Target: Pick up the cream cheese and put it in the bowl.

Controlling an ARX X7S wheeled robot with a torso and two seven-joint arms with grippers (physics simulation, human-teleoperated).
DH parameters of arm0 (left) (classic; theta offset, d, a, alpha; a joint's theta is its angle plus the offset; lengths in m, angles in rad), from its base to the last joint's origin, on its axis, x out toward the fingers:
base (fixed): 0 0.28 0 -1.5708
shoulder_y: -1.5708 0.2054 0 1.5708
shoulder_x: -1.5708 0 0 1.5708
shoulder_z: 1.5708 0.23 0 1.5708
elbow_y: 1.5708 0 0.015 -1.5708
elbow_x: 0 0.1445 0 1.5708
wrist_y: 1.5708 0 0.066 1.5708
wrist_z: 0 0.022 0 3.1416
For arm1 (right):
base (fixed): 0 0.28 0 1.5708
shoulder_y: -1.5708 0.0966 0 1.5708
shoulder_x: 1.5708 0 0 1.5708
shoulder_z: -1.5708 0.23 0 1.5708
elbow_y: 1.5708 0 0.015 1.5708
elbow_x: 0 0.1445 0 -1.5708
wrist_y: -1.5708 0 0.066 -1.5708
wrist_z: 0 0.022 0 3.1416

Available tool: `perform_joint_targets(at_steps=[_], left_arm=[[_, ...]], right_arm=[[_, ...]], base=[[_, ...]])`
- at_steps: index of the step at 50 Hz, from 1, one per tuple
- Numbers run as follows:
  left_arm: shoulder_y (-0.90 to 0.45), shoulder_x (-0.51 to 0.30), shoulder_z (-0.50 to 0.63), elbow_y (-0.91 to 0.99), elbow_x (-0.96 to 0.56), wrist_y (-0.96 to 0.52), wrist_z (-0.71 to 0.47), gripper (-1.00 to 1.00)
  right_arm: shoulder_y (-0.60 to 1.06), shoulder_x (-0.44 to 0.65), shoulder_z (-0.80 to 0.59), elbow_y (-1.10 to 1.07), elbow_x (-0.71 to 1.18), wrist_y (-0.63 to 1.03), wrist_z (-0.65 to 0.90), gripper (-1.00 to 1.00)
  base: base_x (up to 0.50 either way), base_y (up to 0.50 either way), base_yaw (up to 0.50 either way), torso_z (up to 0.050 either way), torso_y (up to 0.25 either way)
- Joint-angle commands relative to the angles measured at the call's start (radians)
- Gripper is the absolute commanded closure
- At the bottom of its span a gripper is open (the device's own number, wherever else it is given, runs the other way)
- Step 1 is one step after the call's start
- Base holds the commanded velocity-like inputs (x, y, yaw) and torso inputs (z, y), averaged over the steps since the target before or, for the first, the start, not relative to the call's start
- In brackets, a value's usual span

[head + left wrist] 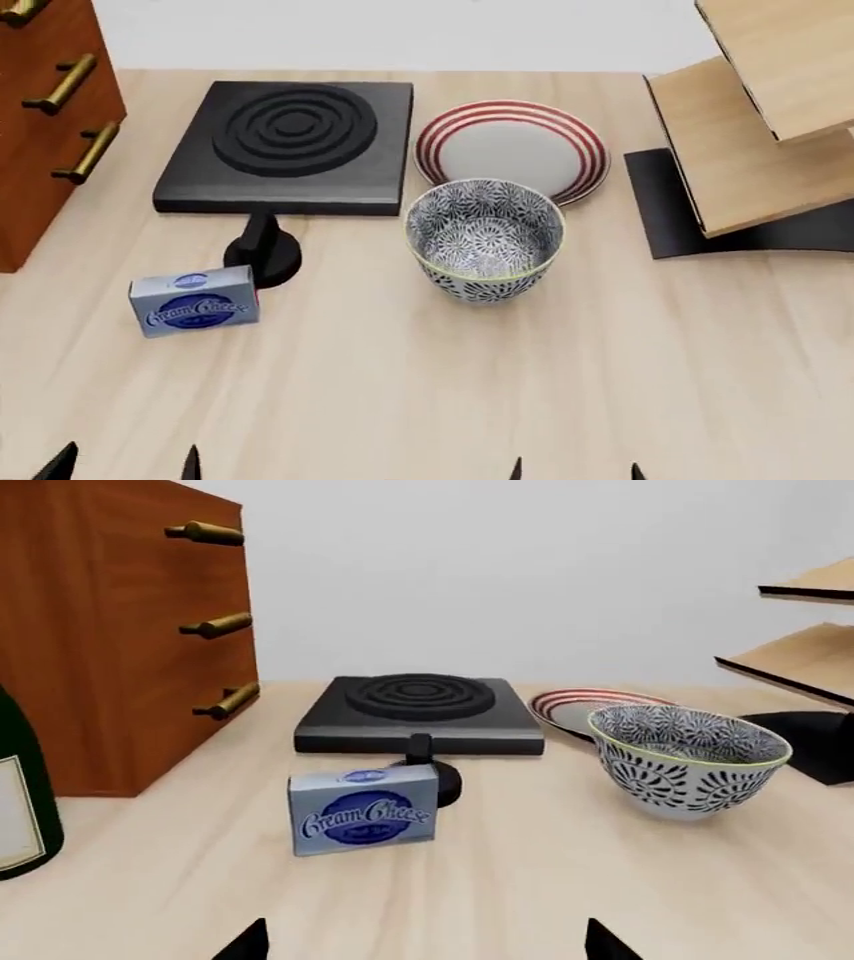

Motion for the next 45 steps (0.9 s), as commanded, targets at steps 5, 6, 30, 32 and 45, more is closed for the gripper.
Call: perform_joint_targets(at_steps=[5,6,30,32,45], left_arm=[[0.005,-0.015,0.003,0.013,-0.009,0.002,-0.013,-1.0],[0.006,-0.016,0.003,0.013,-0.01,0.003,-0.014,-1.0],[-0.008,-0.024,0.011,-0.008,-0.025,0.007,-0.031,-1.0],[-0.009,-0.025,0.012,-0.012,-0.026,0.01,-0.031,-1.0],[-0.026,0.025,0.015,-0.063,0.027,-0.004,-0.013,-1.0]], right_arm=[[-0.005,0.008,-0.009,-0.016,0.006,-0.005,0.021,-1.0],[-0.005,0.009,-0.01,-0.015,0.006,-0.006,0.022,-1.0],[-0.001,0.027,-0.023,0.007,0.04,-0.032,0.015,-1.0],[0.005,0.026,-0.021,0.016,0.036,-0.028,0.024,-1.0],[0.019,-0.025,0.014,0.013,0.009,0.058,-0.056,-1.0]], base=[[0.5,0.35,0.0,0.0,0.0],[0.5,0.35,0.0,0.0,0.0],[0.41,0.03,0.0,0.0,0.001],[0.0,0.0,0.0,0.0,0.0],[0.0,0.0,0.0,0.0,0.0]])
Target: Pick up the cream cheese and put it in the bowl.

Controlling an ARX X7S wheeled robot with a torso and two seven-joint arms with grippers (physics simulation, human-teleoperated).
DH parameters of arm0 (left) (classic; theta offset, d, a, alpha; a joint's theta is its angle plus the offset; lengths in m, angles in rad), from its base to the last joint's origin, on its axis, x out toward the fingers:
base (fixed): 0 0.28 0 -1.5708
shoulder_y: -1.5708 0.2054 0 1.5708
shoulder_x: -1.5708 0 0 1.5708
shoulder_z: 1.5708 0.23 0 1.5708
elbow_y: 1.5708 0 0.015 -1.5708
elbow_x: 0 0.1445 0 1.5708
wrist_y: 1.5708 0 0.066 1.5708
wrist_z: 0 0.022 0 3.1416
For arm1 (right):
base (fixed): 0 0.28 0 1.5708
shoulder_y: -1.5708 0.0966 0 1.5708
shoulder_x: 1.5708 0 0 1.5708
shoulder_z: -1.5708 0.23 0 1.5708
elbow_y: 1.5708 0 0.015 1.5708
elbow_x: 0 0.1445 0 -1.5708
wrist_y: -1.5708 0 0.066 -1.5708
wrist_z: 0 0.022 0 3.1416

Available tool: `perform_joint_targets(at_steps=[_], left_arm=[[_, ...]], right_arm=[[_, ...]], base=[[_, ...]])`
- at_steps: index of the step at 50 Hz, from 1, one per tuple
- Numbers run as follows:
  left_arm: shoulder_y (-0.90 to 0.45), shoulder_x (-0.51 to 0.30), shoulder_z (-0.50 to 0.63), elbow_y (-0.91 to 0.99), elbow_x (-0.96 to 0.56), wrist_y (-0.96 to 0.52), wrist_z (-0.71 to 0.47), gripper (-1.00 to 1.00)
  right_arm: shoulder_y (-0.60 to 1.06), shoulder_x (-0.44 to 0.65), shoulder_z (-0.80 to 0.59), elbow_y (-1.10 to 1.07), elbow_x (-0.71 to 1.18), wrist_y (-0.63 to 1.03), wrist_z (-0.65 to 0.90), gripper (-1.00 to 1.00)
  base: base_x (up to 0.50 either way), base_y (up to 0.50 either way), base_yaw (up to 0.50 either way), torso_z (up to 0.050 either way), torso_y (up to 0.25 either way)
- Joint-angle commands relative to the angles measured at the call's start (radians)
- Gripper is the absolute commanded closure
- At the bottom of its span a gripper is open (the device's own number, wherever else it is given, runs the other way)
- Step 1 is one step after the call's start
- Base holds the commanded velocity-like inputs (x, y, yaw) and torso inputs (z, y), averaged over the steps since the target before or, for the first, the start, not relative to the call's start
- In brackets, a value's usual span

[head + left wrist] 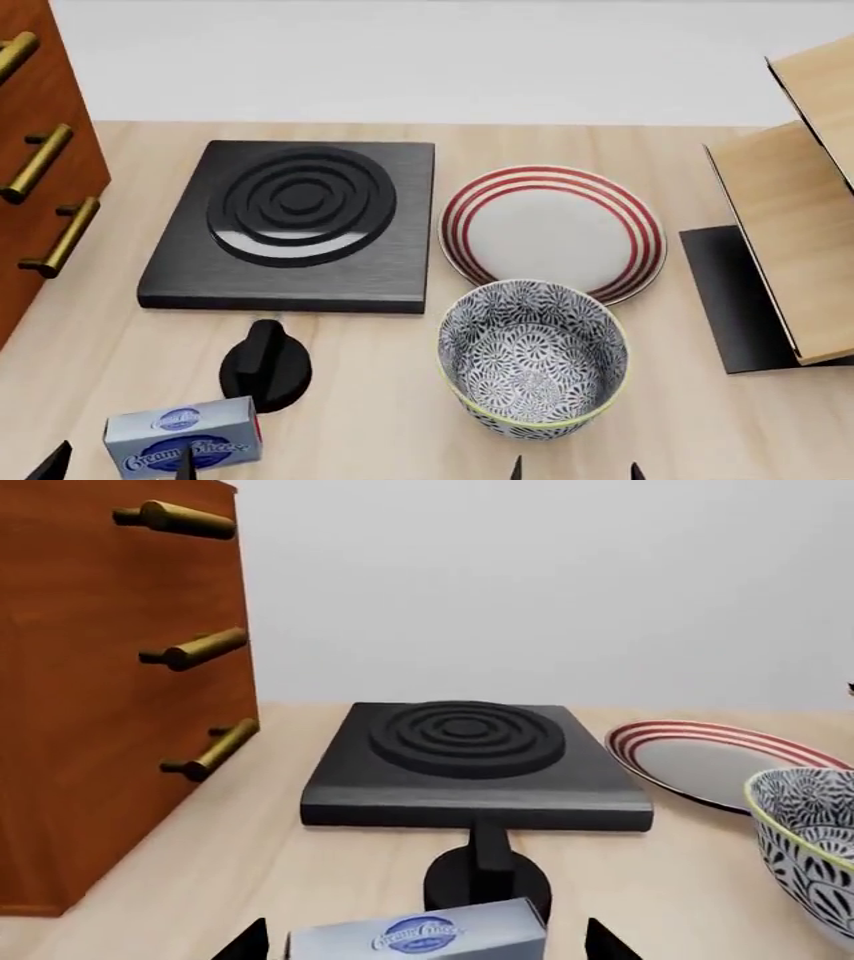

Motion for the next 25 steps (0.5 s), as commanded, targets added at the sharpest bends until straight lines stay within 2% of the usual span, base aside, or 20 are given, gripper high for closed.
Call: perform_joint_targets(at_steps=[1,10,18,25], left_arm=[[-0.017,0.036,0.004,-0.05,0.037,-0.013,0.019,-1.0],[-0.008,-0.004,0.002,0.07,0.05,-0.1,-0.006,-1.0],[-0.042,-0.07,-0.003,0.238,0.015,-0.329,0.013,-1.0],[-0.148,-0.124,0.003,0.292,-0.016,-0.566,0.033,-1.0]], right_arm=[[0.012,-0.04,0.023,0.008,-0.028,0.057,-0.054,-1.0],[0.012,-0.031,0.021,0.004,-0.015,0.054,-0.045,-1.0],[0.013,-0.023,0.022,0.006,0.001,0.051,-0.04,-1.0],[0.014,-0.018,0.021,0.005,0.007,0.048,-0.032,-1.0]], base=[[0.0,0.0,0.0,0.0,0.0],[0.0,0.0,0.0,0.0,0.0],[0.0,0.0,0.0,0.0,0.0],[0.0,0.0,0.0,0.0,0.0]])
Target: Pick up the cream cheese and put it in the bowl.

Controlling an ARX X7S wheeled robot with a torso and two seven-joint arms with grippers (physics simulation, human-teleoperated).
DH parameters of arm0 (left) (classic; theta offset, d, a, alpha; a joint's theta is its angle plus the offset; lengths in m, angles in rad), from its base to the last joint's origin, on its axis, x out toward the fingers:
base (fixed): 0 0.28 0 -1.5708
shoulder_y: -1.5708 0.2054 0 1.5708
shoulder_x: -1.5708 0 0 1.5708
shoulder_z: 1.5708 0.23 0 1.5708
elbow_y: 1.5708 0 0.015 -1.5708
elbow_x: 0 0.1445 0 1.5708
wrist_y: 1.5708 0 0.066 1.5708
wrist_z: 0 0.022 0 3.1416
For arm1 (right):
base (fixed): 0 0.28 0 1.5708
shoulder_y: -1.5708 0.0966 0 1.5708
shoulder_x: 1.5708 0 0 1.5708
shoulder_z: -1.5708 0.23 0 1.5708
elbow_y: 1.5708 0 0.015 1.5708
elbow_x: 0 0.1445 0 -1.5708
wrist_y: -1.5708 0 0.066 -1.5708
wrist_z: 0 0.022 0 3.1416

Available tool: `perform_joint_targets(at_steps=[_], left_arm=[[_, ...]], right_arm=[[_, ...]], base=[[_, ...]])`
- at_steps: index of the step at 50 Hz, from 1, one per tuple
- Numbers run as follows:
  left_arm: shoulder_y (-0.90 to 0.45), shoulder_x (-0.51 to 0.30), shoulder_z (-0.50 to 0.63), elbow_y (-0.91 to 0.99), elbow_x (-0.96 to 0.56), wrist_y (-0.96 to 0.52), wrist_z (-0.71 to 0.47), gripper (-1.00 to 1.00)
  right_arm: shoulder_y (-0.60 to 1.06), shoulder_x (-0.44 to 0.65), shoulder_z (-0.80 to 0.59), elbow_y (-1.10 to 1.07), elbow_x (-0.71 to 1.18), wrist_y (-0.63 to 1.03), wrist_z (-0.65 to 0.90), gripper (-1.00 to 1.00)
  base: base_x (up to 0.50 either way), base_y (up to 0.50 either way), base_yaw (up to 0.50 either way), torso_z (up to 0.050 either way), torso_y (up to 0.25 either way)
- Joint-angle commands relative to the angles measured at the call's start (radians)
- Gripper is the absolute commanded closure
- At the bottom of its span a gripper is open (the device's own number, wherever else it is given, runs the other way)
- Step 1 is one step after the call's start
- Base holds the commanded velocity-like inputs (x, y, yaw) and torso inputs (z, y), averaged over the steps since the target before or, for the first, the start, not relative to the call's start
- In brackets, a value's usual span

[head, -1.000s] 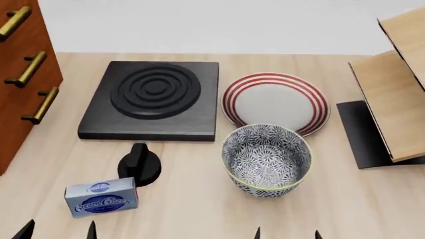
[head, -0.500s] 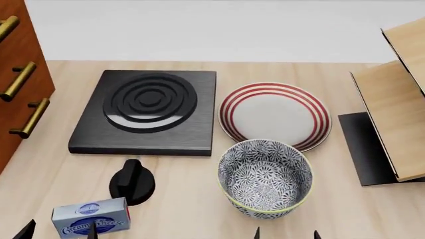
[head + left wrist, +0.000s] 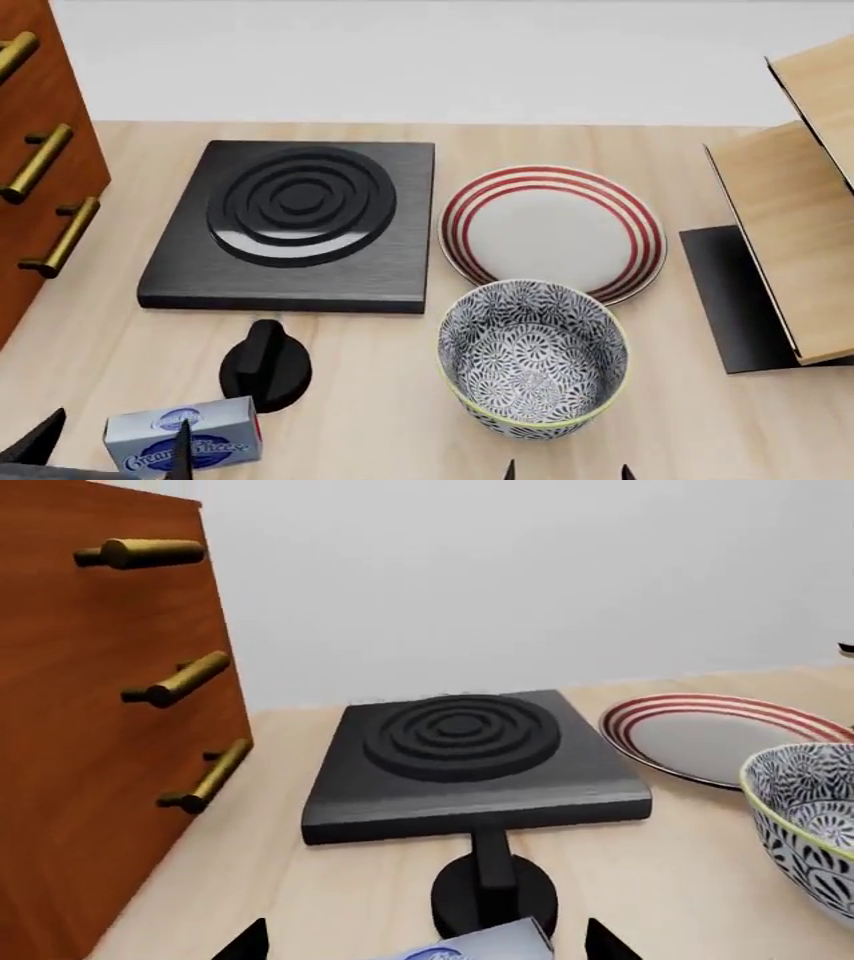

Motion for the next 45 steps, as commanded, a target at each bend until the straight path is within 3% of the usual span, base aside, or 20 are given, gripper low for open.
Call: perform_joint_targets(at_steps=[1,6,9,11,24,25,29,35,37,43,45], left_arm=[[-0.12,-0.069,0.002,0.101,-0.041,-0.315,0.042,-1.0],[-0.222,-0.104,0.005,0.099,-0.103,-0.493,0.099,-1.0],[-0.243,-0.122,0.013,0.107,-0.106,-0.523,0.111,-1.0],[-0.296,-0.166,0.072,0.094,-0.07,-0.596,0.115,-1.0],[-0.471,-0.281,0.057,0.141,-0.219,-0.897,0.275,-1.0],[-0.494,-0.304,0.062,0.154,-0.274,-0.945,0.343,-1.0],[-0.609,-0.336,0.064,0.128,-0.348,-1.067,0.425,-1.0],[-0.693,-0.378,0.104,0.136,-0.359,-1.117,0.456,-1.0],[-0.718,-0.386,0.143,0.119,-0.298,-1.082,0.406,-1.0],[-0.795,-0.427,0.161,0.116,-0.395,-1.166,0.533,-1.0],[-0.809,-0.438,0.161,0.142,-0.377,-1.169,0.506,-1.0]], right_arm=[[0.006,-0.002,0.007,0.007,0.006,0.0,0.003,-1.0],[0.01,0.002,0.005,0.013,0.008,-0.002,0.008,-1.0],[0.014,0.004,0.004,0.018,0.009,0.0,0.011,-1.0],[0.015,0.007,0.005,0.01,0.01,0.007,0.017,-1.0],[0.042,0.005,-0.009,0.067,0.013,-0.007,0.023,-1.0],[0.043,0.005,-0.009,0.068,0.014,-0.007,0.024,-1.0],[0.05,0.008,-0.006,0.067,0.022,-0.002,0.027,-1.0],[0.054,0.011,-0.004,0.083,0.027,-0.011,0.033,-1.0],[0.054,0.013,-0.004,0.081,0.03,-0.008,0.034,-1.0],[0.059,0.015,-0.008,0.094,0.033,-0.012,0.037,-1.0],[0.057,0.016,-0.009,0.09,0.034,-0.012,0.038,-1.0]], base=[[0.0,0.0,0.0,0.0,0.0],[0.0,0.0,0.0,0.0,0.0],[0.0,0.0,0.0,0.0,0.0],[0.0,0.0,0.0,0.0,0.0],[0.0,0.0,0.0,0.0,0.0],[0.0,0.0,0.0,0.0,0.0],[0.0,0.0,0.0,0.0,0.0],[0.0,0.0,0.0,0.0,0.0],[0.0,0.0,0.0,0.0,0.0],[0.0,0.0,0.0,0.0,0.0],[0.0,0.0,0.0,0.0,0.0]])
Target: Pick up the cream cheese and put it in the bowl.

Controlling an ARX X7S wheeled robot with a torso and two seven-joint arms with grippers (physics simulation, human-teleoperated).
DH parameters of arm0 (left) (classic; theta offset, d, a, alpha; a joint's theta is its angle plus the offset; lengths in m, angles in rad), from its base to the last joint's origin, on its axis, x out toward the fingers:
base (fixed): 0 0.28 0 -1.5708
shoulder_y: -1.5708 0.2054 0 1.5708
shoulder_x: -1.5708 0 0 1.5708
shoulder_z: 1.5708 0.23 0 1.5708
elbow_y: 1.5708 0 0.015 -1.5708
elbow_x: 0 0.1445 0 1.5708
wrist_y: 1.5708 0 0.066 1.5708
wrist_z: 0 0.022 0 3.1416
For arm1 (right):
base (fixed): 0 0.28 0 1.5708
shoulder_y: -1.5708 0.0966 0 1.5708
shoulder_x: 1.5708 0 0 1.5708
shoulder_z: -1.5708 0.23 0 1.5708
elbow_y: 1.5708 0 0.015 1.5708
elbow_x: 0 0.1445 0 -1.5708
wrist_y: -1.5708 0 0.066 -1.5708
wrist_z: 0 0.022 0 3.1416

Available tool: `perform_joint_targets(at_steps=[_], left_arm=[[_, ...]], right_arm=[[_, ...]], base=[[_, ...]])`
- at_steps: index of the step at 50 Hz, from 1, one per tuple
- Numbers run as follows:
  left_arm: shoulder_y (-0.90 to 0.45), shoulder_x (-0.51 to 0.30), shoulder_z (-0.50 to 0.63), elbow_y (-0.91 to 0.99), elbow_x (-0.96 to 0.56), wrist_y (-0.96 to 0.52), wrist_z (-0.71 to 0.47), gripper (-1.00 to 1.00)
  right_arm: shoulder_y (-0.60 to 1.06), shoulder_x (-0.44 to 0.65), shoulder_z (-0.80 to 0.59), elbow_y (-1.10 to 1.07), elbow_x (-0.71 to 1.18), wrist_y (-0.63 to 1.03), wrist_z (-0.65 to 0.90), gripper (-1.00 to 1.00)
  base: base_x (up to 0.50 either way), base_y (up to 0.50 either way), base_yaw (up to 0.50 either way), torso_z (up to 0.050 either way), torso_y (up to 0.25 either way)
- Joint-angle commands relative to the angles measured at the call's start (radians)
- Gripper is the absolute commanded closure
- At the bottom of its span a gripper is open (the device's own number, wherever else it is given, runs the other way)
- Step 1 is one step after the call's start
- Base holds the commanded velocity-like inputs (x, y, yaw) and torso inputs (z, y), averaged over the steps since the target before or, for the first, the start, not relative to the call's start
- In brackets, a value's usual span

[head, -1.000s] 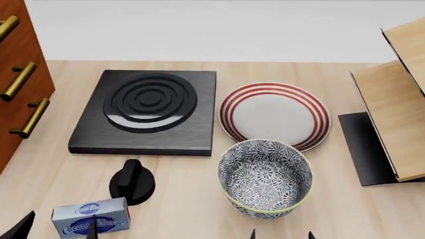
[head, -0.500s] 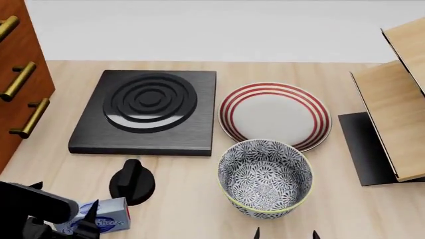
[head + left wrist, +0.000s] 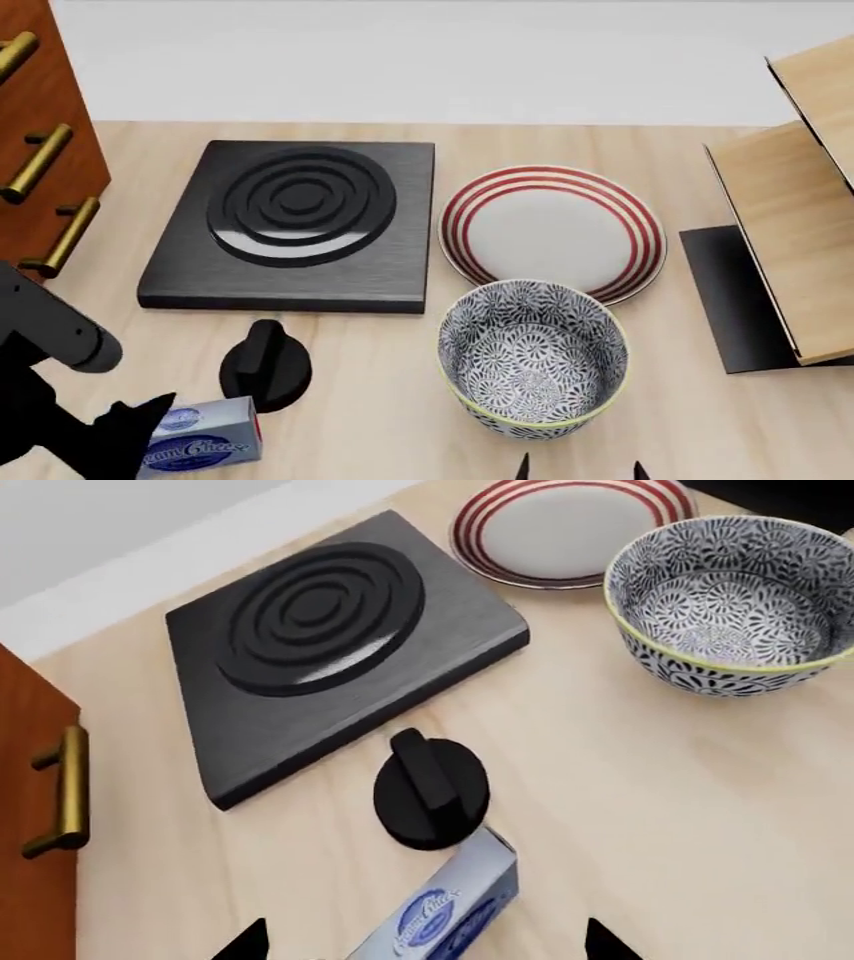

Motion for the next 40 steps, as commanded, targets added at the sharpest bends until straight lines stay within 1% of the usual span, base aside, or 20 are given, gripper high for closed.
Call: perform_joint_targets(at_steps=[1,2,3,4,5,6,8,10,12,13,15,16,19,23,29,32,34,37,39,40], left_arm=[[-0.156,-0.08,0.05,0.022,-0.054,-0.12,0.098,-1.0],[-0.165,-0.088,0.058,0.03,-0.058,-0.125,0.104,-1.0],[-0.196,-0.111,0.11,0.036,-0.051,-0.141,0.113,-1.0],[-0.207,-0.116,0.134,0.034,-0.034,-0.148,0.096,-1.0],[-0.222,-0.104,0.116,0.019,-0.055,-0.169,0.114,-1.0],[-0.246,-0.101,0.126,0.004,-0.059,-0.196,0.117,-1.0],[-0.294,-0.123,0.178,0.01,-0.077,-0.214,0.144,-1.0],[-0.283,-0.175,0.211,0.072,-0.12,-0.155,0.221,-1.0],[-0.286,-0.195,0.223,0.09,-0.126,-0.128,0.241,-1.0],[-0.307,-0.179,0.196,0.066,-0.145,-0.163,0.248,-1.0],[-0.336,-0.186,0.218,0.045,-0.141,-0.15,0.266,-1.0],[-0.342,-0.205,0.254,0.052,-0.13,-0.116,0.285,-1.0],[-0.366,-0.217,0.324,0.027,-0.115,-0.09,0.32,-1.0],[-0.386,-0.212,0.33,0.001,-0.114,-0.077,0.335,-1.0],[-0.452,-0.204,0.399,-0.071,-0.086,-0.043,0.384,-1.0],[-0.488,-0.181,0.457,-0.134,-0.046,-0.038,0.384,-1.0],[-0.505,-0.166,0.535,-0.19,0.017,-0.002,0.372,-1.0],[-0.514,-0.158,0.554,-0.219,0.023,0.035,0.395,-1.0],[-0.519,-0.147,0.56,-0.241,0.036,0.042,0.385,-1.0],[-0.526,-0.148,0.586,-0.246,0.046,0.045,0.395,-1.0]], right_arm=[[0.012,-0.003,0.002,0.022,0.001,-0.005,0.006,-1.0],[0.012,-0.003,0.002,0.02,0.005,-0.001,0.005,-1.0],[0.012,-0.003,0.001,0.015,0.003,0.001,0.008,-1.0],[0.009,-0.002,-0.001,0.01,0.006,0.003,0.006,-1.0],[0.009,-0.001,-0.002,0.009,0.007,0.003,0.007,-1.0],[0.009,-0.002,-0.004,0.011,0.004,0.001,0.009,-1.0],[0.008,0.0,-0.005,0.01,0.006,0.0,0.009,-1.0],[0.006,0.001,-0.004,0.006,0.009,0.001,0.011,-1.0],[0.002,0.005,0.0,-0.001,0.015,0.003,0.014,-1.0],[0.003,0.006,0.002,0.0,0.017,0.002,0.015,-1.0],[0.004,0.006,0.001,0.006,0.015,-0.001,0.018,-1.0],[0.006,0.006,0.001,0.011,0.017,0.0,0.017,-1.0],[0.009,0.007,0.001,0.015,0.02,-0.001,0.019,-1.0],[0.013,0.009,-0.002,0.014,0.022,0.003,0.021,-1.0],[0.02,0.012,-0.003,0.021,0.02,0.0,0.029,-1.0],[0.025,0.012,-0.003,0.029,0.016,-0.003,0.036,-1.0],[0.023,0.016,0.0,0.018,0.025,0.005,0.035,-1.0],[0.024,0.016,-0.002,0.03,0.018,-0.003,0.041,-1.0],[0.026,0.017,-0.001,0.033,0.024,-0.003,0.039,-1.0],[0.027,0.017,0.001,0.034,0.026,-0.003,0.041,-1.0]], base=[[0.0,0.0,0.0,0.0,0.0],[0.0,0.0,0.0,0.0,0.0],[0.0,0.0,0.0,0.0,0.0],[0.0,0.0,0.0,0.0,0.0],[0.0,0.0,0.0,0.0,0.0],[0.0,0.0,0.0,0.0,0.0],[0.0,0.0,0.0,0.0,0.0],[0.0,0.0,0.0,0.0,0.0],[0.0,0.0,0.0,0.0,0.0],[0.0,0.0,0.0,0.0,0.0],[0.0,0.0,0.0,0.0,0.0],[0.0,0.0,0.0,0.0,0.0],[0.0,0.0,0.0,0.0,0.0],[0.0,0.0,0.0,0.0,0.0],[0.0,0.0,0.0,0.0,0.0],[0.0,0.0,0.0,0.0,0.0],[0.0,0.0,0.0,0.0,0.0],[0.0,0.0,0.0,0.0,0.0],[0.0,0.0,0.0,0.0,0.0],[0.0,0.0,0.0,0.0,0.0]])
